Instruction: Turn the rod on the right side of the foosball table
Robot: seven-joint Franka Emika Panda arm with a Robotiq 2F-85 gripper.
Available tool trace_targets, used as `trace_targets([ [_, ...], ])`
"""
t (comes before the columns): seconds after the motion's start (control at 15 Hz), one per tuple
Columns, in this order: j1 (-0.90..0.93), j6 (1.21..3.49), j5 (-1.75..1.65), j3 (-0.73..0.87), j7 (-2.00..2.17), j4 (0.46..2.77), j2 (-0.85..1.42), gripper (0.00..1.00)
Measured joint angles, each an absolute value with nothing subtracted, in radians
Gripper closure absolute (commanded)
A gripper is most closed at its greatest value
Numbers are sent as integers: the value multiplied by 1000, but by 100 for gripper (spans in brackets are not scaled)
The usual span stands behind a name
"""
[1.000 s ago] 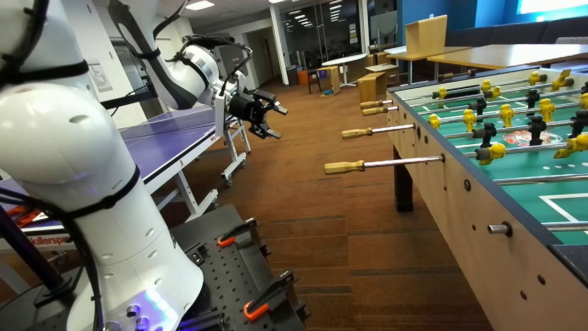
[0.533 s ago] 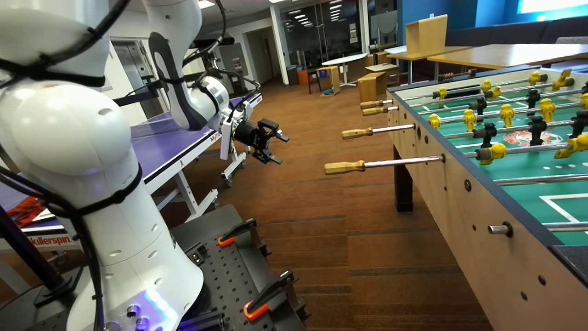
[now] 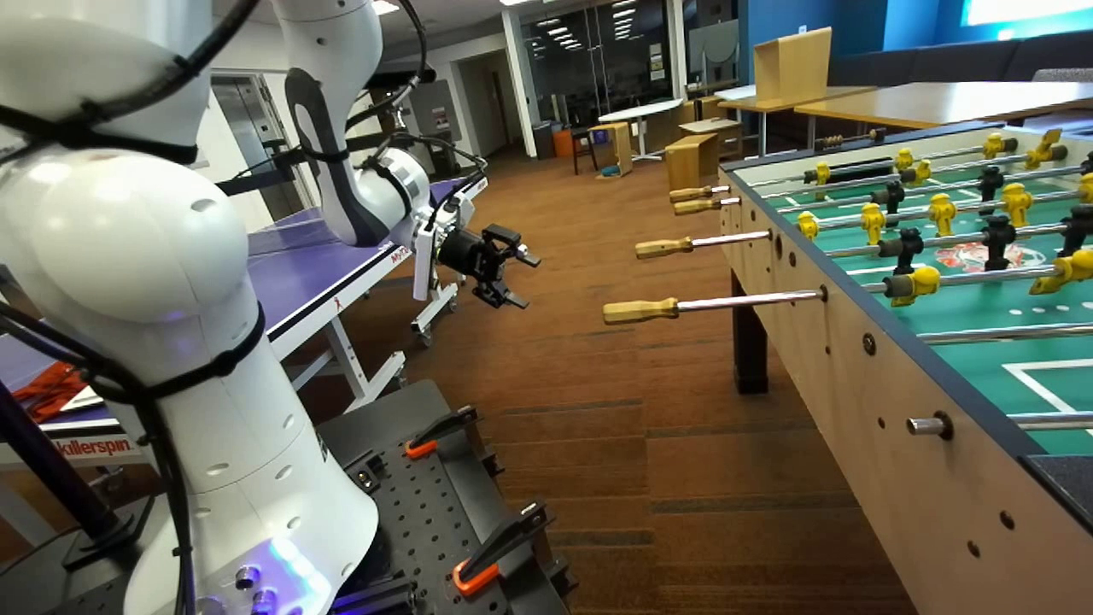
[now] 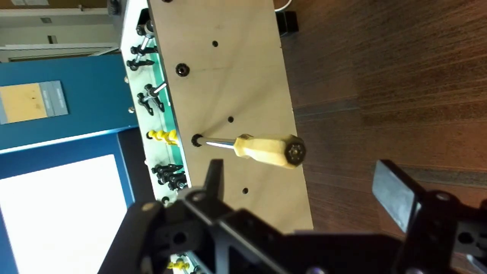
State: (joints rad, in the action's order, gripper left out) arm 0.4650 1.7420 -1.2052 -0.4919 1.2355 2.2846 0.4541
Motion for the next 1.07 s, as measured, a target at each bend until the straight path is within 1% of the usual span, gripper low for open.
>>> trace_targets([
  [0.27,549,1555,-1225,-427,1235,2259,523,0],
  [0.47,585,1467,-1248,-388,1242,2218,612,0],
  [0.73,593,1458,-1326,-353,1284,2152,727,0],
  [1.07,595,1456,-1521,-326,1342,2099,825,0],
])
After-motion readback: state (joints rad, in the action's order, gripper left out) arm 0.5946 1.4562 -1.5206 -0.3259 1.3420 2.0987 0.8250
